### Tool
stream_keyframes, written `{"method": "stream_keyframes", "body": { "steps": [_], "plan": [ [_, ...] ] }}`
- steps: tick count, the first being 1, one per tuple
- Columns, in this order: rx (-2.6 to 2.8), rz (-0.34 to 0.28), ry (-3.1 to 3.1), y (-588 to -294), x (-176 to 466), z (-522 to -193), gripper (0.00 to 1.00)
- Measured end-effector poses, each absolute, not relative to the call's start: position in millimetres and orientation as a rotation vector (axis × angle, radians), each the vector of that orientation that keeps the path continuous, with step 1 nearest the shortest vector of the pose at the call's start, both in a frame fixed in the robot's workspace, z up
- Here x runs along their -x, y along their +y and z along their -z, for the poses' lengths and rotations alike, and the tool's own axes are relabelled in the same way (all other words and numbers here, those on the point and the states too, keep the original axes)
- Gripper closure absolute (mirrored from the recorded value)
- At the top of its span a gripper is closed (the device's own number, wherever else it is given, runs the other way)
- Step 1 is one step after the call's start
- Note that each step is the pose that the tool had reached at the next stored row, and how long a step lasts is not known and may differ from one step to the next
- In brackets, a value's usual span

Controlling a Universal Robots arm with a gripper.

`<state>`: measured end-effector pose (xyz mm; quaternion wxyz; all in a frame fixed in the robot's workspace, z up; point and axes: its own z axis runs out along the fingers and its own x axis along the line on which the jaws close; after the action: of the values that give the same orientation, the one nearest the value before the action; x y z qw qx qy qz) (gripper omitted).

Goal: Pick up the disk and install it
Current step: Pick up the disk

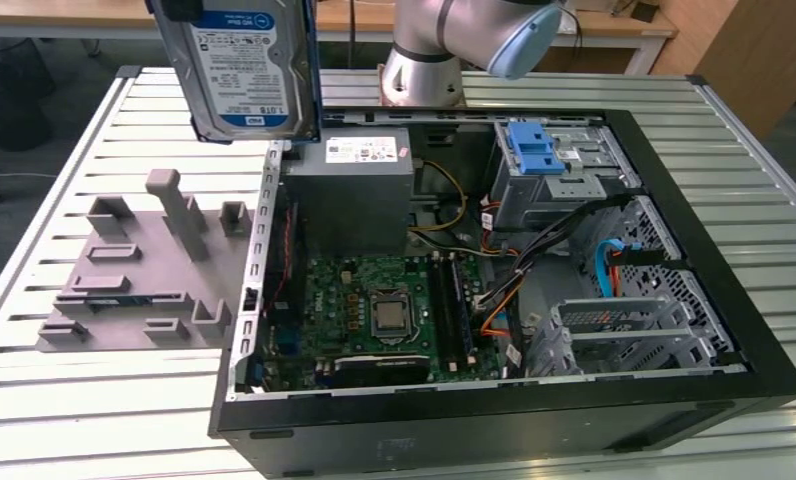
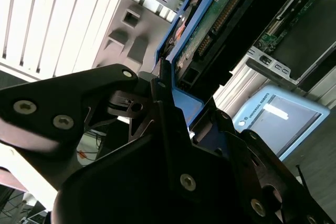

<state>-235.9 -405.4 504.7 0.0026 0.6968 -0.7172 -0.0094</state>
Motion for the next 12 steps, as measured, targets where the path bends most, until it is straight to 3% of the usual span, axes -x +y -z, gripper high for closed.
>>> {"method": "stream_keyframes", "body": {
  "steps": [12],
  "plan": [
    [-2.186, 0.030, -2.249, -410, 225, -505, 0.64]
  ]
}}
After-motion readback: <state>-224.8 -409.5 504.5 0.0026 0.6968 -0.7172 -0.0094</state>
